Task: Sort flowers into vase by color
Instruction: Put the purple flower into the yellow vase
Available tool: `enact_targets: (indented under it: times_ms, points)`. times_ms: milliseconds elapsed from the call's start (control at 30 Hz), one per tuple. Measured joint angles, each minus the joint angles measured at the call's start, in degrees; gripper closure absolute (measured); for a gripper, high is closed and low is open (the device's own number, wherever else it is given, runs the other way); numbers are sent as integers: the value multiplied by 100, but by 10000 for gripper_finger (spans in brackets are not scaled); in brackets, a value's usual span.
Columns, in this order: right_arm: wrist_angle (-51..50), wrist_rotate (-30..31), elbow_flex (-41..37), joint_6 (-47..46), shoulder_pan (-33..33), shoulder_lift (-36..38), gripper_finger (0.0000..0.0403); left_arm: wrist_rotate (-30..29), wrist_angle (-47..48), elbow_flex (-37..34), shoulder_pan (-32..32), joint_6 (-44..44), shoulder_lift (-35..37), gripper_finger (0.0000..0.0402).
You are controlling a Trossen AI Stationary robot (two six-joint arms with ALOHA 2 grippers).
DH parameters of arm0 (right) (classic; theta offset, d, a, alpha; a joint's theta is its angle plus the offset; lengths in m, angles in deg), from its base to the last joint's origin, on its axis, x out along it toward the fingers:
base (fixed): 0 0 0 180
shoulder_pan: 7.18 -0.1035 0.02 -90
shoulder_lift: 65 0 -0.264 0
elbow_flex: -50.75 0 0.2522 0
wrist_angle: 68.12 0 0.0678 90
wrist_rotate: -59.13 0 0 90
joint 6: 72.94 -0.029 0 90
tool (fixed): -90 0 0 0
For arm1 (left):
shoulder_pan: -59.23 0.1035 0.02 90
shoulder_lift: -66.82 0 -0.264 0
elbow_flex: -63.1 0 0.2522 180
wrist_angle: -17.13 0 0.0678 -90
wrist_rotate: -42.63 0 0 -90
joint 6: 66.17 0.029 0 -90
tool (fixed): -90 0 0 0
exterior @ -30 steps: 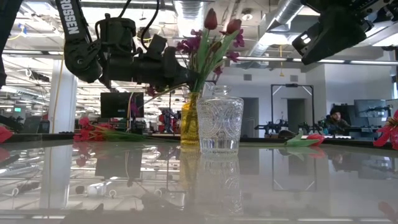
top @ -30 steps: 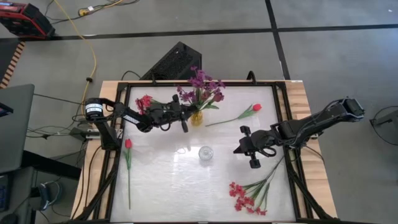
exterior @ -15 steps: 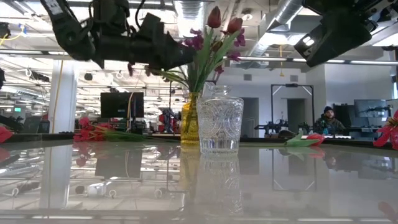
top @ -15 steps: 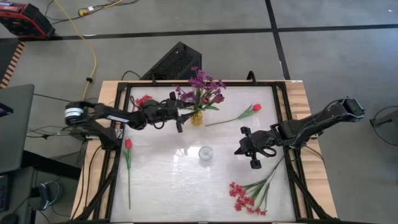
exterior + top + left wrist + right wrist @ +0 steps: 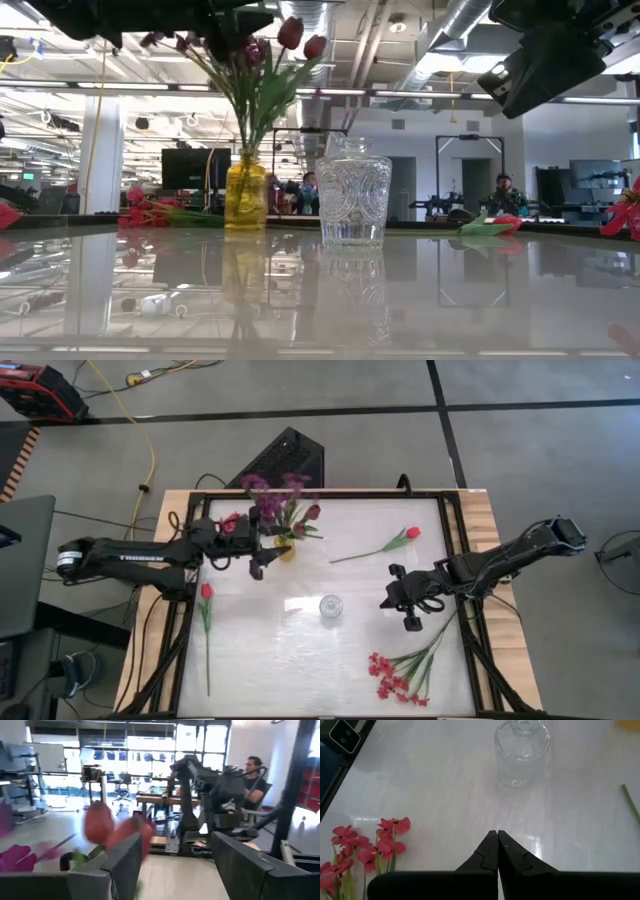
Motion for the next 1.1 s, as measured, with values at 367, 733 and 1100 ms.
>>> enact_targets:
  times_ms: [367, 733, 1100]
  points:
    - [4, 4, 0, -186, 0, 0, 376, -671, 974, 2, -36, -25, -268, 175]
    - [0, 25, 0, -239, 0, -1, 376, 1124, 996, 2, -44, 926, -871, 175]
    - [-1, 44, 0, -272, 0, 0, 376, -552, 1139, 2, -38, 2063, -225, 175]
